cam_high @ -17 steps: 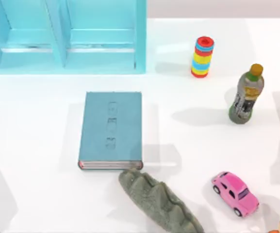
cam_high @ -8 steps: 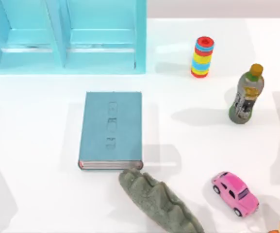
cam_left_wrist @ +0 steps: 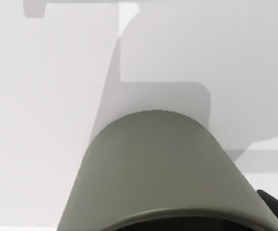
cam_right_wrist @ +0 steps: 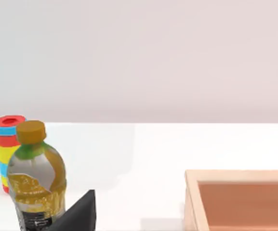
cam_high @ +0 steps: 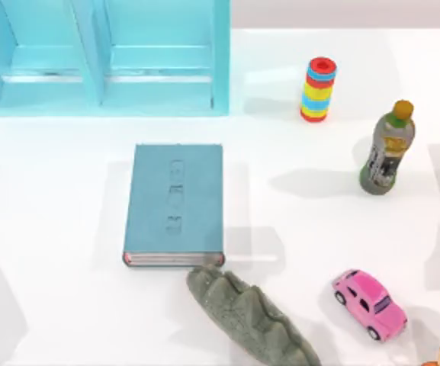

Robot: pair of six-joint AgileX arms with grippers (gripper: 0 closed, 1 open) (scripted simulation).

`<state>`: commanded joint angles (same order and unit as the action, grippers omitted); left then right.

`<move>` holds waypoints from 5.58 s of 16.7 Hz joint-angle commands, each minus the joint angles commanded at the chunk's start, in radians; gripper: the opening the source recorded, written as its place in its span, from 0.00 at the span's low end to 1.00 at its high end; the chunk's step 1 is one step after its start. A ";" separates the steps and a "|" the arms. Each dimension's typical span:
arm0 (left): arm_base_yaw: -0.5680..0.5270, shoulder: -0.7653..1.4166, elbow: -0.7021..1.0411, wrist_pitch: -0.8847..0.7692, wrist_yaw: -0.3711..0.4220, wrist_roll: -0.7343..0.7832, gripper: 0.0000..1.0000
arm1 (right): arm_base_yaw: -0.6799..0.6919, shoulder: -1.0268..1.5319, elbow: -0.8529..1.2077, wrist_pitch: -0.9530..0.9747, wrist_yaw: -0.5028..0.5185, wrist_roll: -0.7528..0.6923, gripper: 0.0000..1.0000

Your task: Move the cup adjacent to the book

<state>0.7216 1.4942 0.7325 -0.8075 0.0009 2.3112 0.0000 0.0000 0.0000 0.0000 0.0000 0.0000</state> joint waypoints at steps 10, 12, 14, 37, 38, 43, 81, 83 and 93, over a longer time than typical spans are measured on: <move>-0.001 -0.058 0.101 -0.179 0.000 0.002 0.00 | 0.000 0.000 0.000 0.000 0.000 0.000 1.00; -0.002 -0.083 0.136 -0.222 0.000 0.000 0.00 | 0.000 0.000 0.000 0.000 0.000 0.000 1.00; -0.003 -0.088 0.140 -0.228 0.000 -0.003 0.00 | 0.000 0.000 0.000 0.000 0.000 0.000 1.00; -0.555 0.131 0.458 -0.371 0.008 -1.276 0.00 | 0.000 0.000 0.000 0.000 0.000 0.000 1.00; -0.599 0.143 0.480 -0.379 0.010 -1.380 0.00 | 0.000 0.000 0.000 0.000 0.000 0.000 1.00; -0.809 0.189 0.577 -0.409 0.017 -1.895 0.00 | 0.000 0.000 0.000 0.000 0.000 0.000 1.00; -1.111 0.265 0.492 -0.178 0.027 -2.678 0.45 | 0.000 0.000 0.000 0.000 0.000 0.000 1.00; -1.111 0.265 0.492 -0.178 0.027 -2.678 0.60 | 0.000 0.000 0.000 0.000 0.000 0.000 1.00; -1.111 0.265 0.492 -0.178 0.027 -2.678 1.00 | 0.000 0.000 0.000 0.000 0.000 0.000 1.00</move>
<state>-0.3895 1.7591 1.2240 -0.9860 0.0284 -0.3664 0.0000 0.0000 0.0000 0.0000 0.0000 0.0000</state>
